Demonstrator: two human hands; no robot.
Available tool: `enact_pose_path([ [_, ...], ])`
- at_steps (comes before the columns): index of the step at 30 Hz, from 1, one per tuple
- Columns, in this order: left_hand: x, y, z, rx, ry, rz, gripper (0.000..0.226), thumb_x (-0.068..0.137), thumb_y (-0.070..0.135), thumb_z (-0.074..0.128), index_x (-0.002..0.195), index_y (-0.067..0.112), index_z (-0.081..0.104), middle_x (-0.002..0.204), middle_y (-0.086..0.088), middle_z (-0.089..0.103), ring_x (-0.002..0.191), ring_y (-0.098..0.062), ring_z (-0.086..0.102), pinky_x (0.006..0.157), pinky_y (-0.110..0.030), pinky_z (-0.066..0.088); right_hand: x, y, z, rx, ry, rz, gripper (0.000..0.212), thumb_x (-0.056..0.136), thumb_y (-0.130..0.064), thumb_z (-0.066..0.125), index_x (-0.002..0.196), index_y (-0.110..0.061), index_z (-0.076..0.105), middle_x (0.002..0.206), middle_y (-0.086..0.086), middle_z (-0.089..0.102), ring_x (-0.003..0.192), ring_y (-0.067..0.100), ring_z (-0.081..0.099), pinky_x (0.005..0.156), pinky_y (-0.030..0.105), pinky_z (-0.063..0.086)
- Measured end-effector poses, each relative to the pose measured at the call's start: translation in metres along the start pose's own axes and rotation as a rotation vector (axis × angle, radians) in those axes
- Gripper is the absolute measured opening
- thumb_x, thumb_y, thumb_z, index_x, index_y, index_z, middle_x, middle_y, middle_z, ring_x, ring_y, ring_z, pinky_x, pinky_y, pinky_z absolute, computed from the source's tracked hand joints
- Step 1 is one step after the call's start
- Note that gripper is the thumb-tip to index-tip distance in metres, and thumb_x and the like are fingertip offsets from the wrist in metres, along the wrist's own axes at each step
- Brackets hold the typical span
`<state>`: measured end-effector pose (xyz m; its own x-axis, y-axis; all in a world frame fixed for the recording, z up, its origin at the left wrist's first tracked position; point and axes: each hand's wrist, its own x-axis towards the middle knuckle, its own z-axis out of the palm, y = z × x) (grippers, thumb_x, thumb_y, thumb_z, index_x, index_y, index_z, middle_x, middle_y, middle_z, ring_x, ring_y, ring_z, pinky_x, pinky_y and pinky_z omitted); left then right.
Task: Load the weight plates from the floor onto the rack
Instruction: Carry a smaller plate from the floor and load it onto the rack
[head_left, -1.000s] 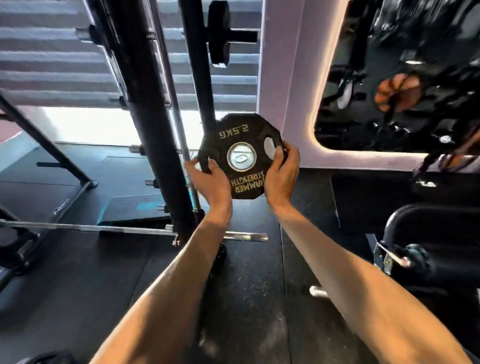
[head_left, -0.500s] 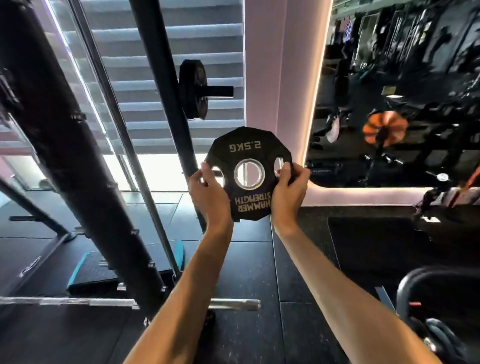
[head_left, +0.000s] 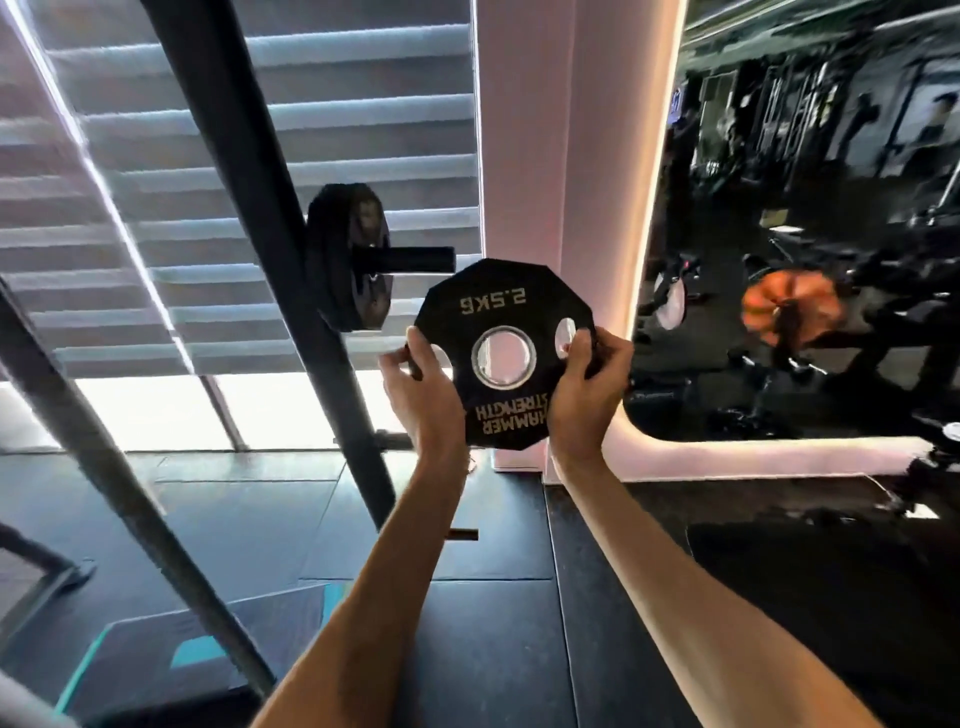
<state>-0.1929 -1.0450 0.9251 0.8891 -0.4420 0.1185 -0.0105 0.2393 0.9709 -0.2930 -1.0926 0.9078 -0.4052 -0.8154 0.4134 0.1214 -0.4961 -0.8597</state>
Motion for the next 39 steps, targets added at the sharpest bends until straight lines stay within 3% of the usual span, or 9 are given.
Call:
enact_pose_path([
  [3,0.031,-0.003,0.021,0.020,0.022,0.030,0.039,0.100,0.049,0.044,0.106,0.012,0.056,0.107,-0.008,0.064,0.095,-0.021,0.061,0.084,-0.039,0.052,0.025,0.023,0.030,0.051,-0.044,0.029,0.017,0.102,-0.017,0.052,0.113,-0.004,0.053,0.091,-0.008,0.061,0.081,-0.011,0.060,0.076,0.008,0.048],
  [5,0.049,-0.005,0.032,0.034,0.032,0.068,0.039,0.101,0.045,0.045,0.107,0.007,0.055,0.105,-0.009,0.063,0.093,-0.021,0.059,0.079,-0.032,0.046,0.039,0.037,0.049,0.060,-0.042,0.033,0.013,0.102,-0.014,0.051,0.111,-0.004,0.052,0.089,-0.008,0.060,0.077,-0.011,0.060,0.070,0.005,0.044],
  [9,0.089,-0.015,0.057,0.028,0.055,0.126,0.035,0.101,0.043,0.046,0.105,0.010,0.054,0.107,-0.009,0.065,0.099,-0.023,0.061,0.081,-0.032,0.049,0.065,0.065,0.092,0.097,-0.084,0.052,0.008,0.102,-0.015,0.049,0.107,-0.009,0.051,0.091,0.003,0.063,0.081,0.007,0.062,0.070,0.007,0.045],
  [16,0.150,-0.031,0.119,0.058,0.196,0.191,0.037,0.100,0.046,0.046,0.110,0.011,0.055,0.107,-0.003,0.065,0.096,-0.015,0.063,0.064,-0.010,0.042,0.133,0.124,0.163,0.172,-0.211,0.085,0.011,0.102,-0.017,0.049,0.107,-0.007,0.051,0.088,-0.002,0.061,0.080,0.010,0.062,0.071,0.020,0.052],
  [21,0.178,-0.046,0.171,0.049,0.356,0.191,0.036,0.098,0.048,0.049,0.109,0.015,0.056,0.102,0.000,0.067,0.094,-0.013,0.065,0.079,-0.024,0.052,0.188,0.164,0.205,0.197,-0.358,0.143,0.006,0.103,-0.015,0.047,0.100,-0.010,0.048,0.081,-0.009,0.057,0.069,-0.006,0.056,0.065,0.017,0.047],
  [29,0.174,-0.063,0.214,0.070,0.629,0.434,0.030,0.099,0.031,0.057,0.106,0.001,0.056,0.086,0.004,0.067,0.076,0.000,0.064,0.071,-0.016,0.053,0.214,0.196,0.246,0.261,-0.587,0.184,0.011,0.104,-0.011,0.041,0.102,-0.002,0.048,0.076,-0.010,0.046,0.063,-0.011,0.049,0.059,0.005,0.038],
  [33,0.171,-0.068,0.223,0.098,0.673,0.518,0.029,0.098,0.029,0.059,0.105,0.002,0.055,0.093,-0.009,0.068,0.085,-0.015,0.068,0.077,-0.027,0.058,0.210,0.203,0.257,0.289,-0.666,0.216,0.021,0.106,-0.011,0.038,0.110,0.008,0.047,0.081,-0.010,0.047,0.067,-0.015,0.049,0.062,0.003,0.041],
  [37,0.171,-0.074,0.228,0.129,0.721,0.554,0.029,0.093,0.043,0.061,0.102,0.015,0.055,0.096,-0.011,0.064,0.090,-0.028,0.064,0.079,-0.042,0.058,0.207,0.207,0.269,0.303,-0.724,0.281,0.013,0.107,-0.012,0.037,0.108,-0.003,0.045,0.084,-0.010,0.047,0.068,-0.017,0.048,0.064,0.003,0.042],
  [39,0.172,-0.074,0.231,0.147,0.734,0.560,0.029,0.091,0.047,0.062,0.100,0.021,0.055,0.097,-0.010,0.062,0.091,-0.030,0.063,0.079,-0.046,0.058,0.204,0.210,0.275,0.327,-0.753,0.307,0.019,0.107,-0.016,0.036,0.112,0.000,0.046,0.089,-0.005,0.051,0.074,-0.012,0.051,0.068,0.006,0.045],
])
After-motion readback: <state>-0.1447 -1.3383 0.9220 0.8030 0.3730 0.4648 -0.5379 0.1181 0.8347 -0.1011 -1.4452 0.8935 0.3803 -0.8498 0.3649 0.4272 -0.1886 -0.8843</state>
